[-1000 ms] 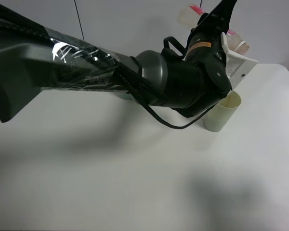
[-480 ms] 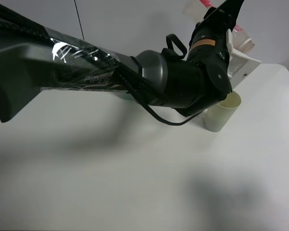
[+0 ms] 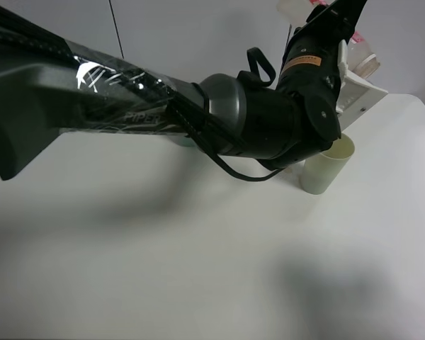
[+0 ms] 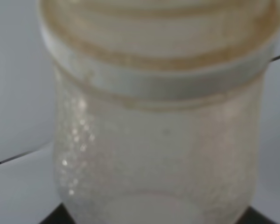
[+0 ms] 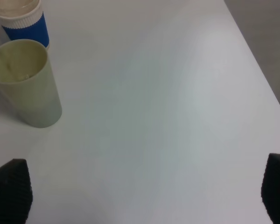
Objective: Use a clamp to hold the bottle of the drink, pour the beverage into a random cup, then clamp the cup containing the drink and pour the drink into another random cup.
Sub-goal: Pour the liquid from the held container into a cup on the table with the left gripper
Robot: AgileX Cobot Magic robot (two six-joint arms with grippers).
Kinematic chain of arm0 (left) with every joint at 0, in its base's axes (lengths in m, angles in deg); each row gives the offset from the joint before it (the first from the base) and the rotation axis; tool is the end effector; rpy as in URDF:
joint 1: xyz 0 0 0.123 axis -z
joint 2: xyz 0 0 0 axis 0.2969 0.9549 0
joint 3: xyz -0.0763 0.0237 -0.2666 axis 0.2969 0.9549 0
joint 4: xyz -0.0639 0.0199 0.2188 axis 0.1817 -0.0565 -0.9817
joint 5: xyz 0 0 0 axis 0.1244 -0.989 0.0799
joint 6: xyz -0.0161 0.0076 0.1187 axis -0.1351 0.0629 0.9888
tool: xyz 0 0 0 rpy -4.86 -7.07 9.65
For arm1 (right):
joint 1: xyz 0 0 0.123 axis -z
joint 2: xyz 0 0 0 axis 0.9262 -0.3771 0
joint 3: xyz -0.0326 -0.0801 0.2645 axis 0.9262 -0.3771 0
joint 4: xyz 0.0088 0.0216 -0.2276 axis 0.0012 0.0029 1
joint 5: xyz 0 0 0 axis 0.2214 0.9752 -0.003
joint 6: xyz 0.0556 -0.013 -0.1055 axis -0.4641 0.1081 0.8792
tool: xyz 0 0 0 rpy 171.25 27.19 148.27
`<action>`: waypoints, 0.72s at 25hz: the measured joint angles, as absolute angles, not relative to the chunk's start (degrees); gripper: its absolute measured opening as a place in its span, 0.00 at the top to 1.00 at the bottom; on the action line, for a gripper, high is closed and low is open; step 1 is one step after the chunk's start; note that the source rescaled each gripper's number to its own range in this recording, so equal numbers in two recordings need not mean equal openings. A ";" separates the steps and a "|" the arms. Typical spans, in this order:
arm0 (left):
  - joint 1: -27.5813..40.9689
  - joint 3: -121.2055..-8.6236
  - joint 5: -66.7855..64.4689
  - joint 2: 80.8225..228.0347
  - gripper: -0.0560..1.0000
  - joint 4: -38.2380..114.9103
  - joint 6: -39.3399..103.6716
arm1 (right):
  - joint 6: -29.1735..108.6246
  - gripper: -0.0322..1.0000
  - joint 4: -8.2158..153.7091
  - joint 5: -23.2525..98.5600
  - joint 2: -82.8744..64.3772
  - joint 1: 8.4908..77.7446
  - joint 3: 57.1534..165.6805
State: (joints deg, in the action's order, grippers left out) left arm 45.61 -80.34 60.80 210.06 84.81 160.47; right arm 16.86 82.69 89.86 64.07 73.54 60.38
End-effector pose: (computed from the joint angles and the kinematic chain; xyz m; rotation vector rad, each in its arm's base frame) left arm 0.3036 -0.3995 0.2394 1.4453 0.7102 1.3617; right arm 0.0051 -0.0044 0.2542 0.1036 2.0422 -0.1050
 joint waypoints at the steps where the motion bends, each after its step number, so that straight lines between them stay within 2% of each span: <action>1: 45.61 -80.34 60.80 210.06 0.89 84.56 160.47 | 16.86 0.05 82.69 89.86 64.07 73.54 60.38; 18: 46.80 -80.34 60.80 210.06 0.89 85.62 156.15 | 16.86 0.05 82.69 89.86 64.07 73.54 60.38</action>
State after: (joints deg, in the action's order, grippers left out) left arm 46.80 -80.34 60.80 210.06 85.62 156.15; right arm 16.86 82.69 89.86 64.07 73.54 60.38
